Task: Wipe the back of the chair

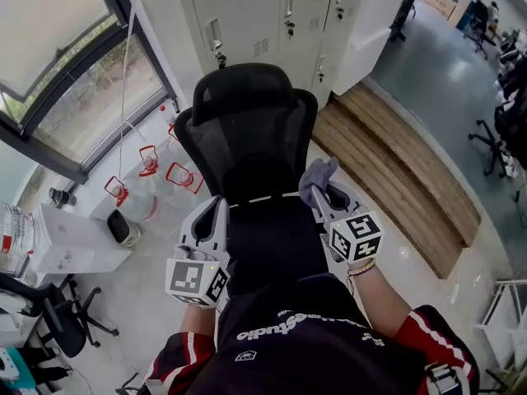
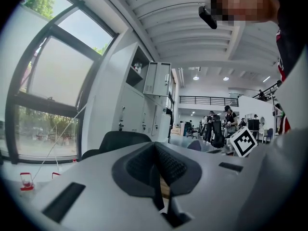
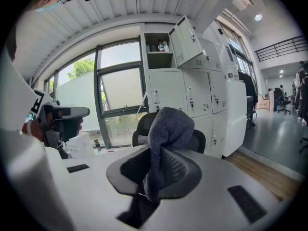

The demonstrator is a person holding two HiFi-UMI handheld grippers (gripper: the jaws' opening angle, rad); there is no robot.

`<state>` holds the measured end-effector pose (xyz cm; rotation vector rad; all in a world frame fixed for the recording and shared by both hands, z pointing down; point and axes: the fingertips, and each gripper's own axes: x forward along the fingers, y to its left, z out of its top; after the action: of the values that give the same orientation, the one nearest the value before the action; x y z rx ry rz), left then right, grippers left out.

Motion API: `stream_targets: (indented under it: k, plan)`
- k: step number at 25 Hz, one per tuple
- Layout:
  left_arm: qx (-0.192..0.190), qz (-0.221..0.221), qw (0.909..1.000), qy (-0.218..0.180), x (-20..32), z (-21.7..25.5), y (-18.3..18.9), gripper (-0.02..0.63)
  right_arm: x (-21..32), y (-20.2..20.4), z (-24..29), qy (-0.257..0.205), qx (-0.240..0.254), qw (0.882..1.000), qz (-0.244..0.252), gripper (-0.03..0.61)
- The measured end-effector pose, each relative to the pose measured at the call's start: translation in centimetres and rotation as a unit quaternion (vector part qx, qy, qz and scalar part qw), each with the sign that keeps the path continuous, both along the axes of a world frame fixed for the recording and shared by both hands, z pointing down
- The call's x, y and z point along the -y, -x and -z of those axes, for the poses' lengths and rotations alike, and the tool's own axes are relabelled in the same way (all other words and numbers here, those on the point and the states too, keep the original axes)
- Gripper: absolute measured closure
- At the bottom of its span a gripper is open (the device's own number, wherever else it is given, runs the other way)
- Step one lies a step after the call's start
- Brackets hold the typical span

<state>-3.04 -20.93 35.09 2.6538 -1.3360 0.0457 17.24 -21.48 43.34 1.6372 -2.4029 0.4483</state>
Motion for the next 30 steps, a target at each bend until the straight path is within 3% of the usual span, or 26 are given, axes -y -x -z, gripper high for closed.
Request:
stream_targets:
  k: [12, 22, 30]
  plan:
    - [0.018, 0.037, 0.9986, 0.032, 2.4, -2.4, -0.1, 0.589, 10.3, -5.1, -6.5, 0.041, -0.01, 0.999, -0.012, 0.514]
    - [0.025, 0.07, 0.9963, 0.044, 3.0, -3.6, 1.2, 0.589, 20.1, -11.0, -13.6, 0.067, -0.038, 0.994, -0.081, 0.514]
    - [0.032, 0.102, 0.9926, 0.059, 2.9, -4.9, 4.1, 0.589, 27.2, -11.6, -18.3, 0.084, -0.056, 0.989, -0.112, 0.514]
